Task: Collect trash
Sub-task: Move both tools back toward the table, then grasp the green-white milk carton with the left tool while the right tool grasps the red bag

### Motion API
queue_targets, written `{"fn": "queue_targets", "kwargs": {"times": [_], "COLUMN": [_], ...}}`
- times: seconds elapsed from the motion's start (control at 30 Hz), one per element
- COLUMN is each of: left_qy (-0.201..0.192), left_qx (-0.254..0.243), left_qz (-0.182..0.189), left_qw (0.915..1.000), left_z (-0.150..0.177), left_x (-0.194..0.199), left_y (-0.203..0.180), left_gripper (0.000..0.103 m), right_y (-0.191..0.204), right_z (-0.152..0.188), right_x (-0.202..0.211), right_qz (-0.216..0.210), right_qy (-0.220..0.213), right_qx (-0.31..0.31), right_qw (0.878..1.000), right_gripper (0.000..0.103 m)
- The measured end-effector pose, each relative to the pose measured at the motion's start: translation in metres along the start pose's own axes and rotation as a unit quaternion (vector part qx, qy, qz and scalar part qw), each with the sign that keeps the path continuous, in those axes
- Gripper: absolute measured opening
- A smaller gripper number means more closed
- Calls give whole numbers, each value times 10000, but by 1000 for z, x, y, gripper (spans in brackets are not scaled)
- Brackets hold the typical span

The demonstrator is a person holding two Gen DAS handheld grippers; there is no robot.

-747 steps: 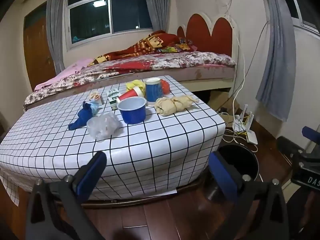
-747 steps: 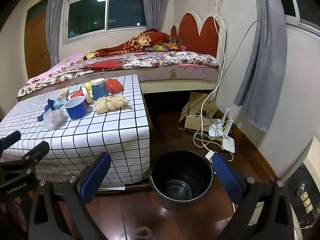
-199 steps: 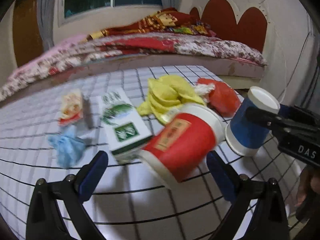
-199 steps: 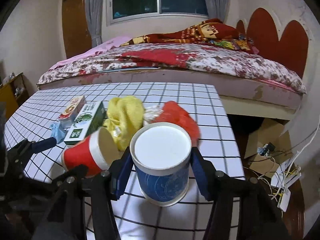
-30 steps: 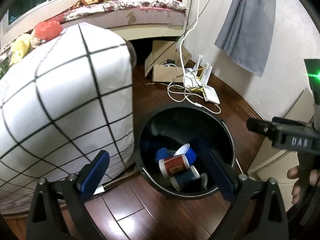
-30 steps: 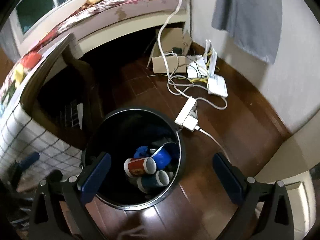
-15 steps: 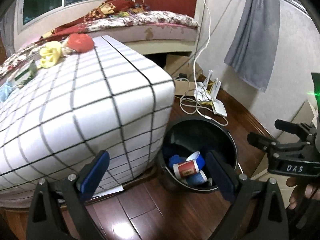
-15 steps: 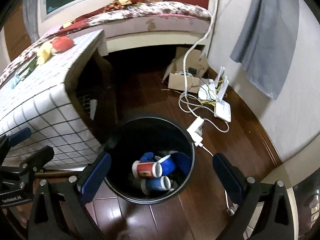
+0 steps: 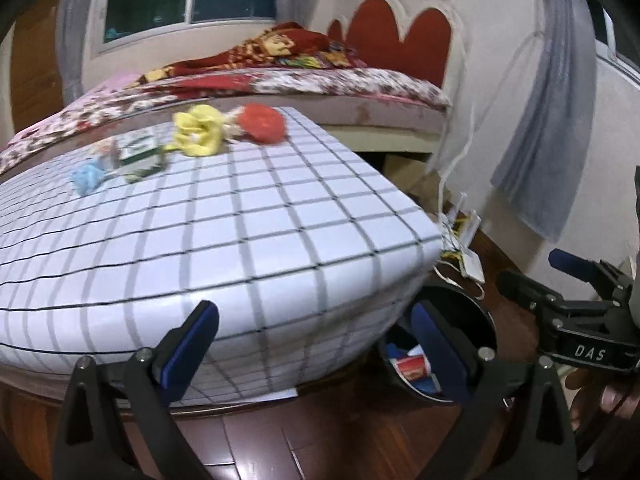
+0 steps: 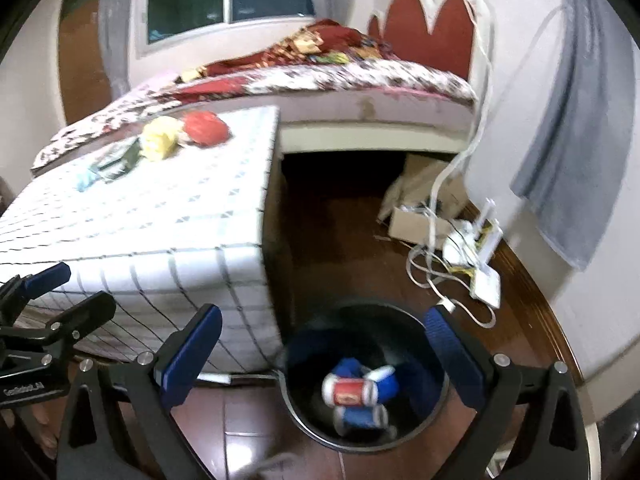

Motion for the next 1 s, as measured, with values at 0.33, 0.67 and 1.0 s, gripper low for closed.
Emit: {"fn": "queue_targets", "kwargs": {"times": [0.33,0.67,1.0], "left_qy": [-173,-99,344], "left_qx": [269,424,677], "left_qz": [-826,-1465,-1297], "left_qw": [9961,9883,9886], "left_z": [-22,-80,-110], "left_x": [13,-43,-134], "left_y": [90,164,191], "left_gripper": [98,98,85], "right_y": [77,130,153], "right_z": [-42,-127,-167], "right_x": [-19,-98,-223], "right_qz": [-557,-965,-896], "right_qy": [-231,-170,419], "right_qx": [450,910,1305], "right_qw": [9972,9910,9865], "right_gripper": [102,102,100]}}
Point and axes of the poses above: each gripper's, at about its wrist camera, not at the fingertips, and x roughly against the way its jaws point, y to its left, z to its underside, the point moved 2 cm from there along -x, roughly the way its jaws point, and after that the axes turned 10 degrees about -y, right-handed, at the moved point
